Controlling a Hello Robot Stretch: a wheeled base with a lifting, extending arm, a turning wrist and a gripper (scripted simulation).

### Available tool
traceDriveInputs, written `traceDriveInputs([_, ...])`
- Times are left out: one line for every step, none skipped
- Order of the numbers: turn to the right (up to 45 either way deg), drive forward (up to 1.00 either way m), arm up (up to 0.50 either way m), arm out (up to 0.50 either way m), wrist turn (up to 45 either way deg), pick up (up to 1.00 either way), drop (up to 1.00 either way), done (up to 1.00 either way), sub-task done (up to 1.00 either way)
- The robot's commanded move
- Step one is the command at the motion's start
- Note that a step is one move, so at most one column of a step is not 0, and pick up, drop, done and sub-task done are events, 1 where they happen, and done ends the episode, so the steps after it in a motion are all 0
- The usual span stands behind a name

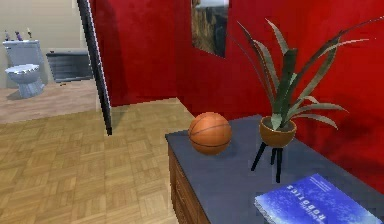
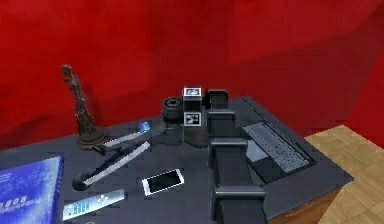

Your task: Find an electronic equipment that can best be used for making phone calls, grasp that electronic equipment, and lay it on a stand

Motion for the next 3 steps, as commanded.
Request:
traceDriveInputs([0.0, 0.0, 0.0, 0.0, 42.0, 0.0, 0.0, 0.0, 0.0])
traceDriveInputs([0.0, 0.0, -0.3, 0.0, 0.0, 0.0, 0.0, 0.0, 0.0])
traceDriveInputs([0.0, 0.0, 0.0, 0.0, 0.0, 1.0, 0.0, 0.0, 0.0])
